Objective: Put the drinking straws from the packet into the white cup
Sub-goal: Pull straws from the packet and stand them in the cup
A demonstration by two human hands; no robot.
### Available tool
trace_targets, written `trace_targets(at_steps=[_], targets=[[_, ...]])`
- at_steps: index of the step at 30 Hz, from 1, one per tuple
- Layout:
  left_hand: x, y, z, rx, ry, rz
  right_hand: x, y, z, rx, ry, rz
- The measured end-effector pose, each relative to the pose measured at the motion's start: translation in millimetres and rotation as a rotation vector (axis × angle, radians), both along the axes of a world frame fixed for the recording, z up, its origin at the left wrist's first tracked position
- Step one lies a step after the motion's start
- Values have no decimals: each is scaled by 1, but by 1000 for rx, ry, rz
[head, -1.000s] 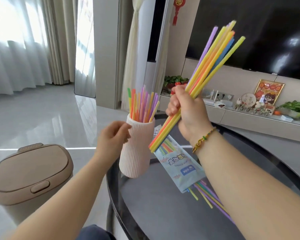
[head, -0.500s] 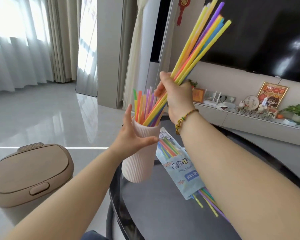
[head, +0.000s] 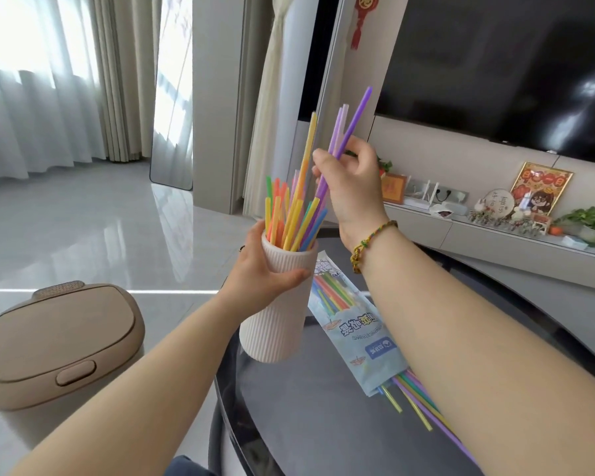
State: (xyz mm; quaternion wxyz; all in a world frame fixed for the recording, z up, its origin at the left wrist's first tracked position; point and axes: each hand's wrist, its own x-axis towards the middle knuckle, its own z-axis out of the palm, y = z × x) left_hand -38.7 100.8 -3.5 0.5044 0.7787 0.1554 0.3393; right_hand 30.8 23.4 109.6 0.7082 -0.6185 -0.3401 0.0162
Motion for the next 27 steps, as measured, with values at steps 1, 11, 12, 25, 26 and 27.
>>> trace_targets(at_steps=[1, 11, 12, 25, 26, 27], targets=[[0, 0, 0, 3, 10, 5, 1, 0, 2, 7, -9, -33], [-5, -5, 4, 16, 34, -61, 14, 3, 26, -123, -215, -95], [-5, -5, 4, 17, 30, -64, 14, 4, 26, -203, -275, -85], [-3, 2, 11, -5, -21, -149, 7, -4, 4, -485, -636, -113], [-2, 2, 14, -8, -41, -169, 8, -4, 6, -450, -602, -96], [-1, 2, 17, -15, -57, -187, 7, -3, 10, -429, -576, -80]])
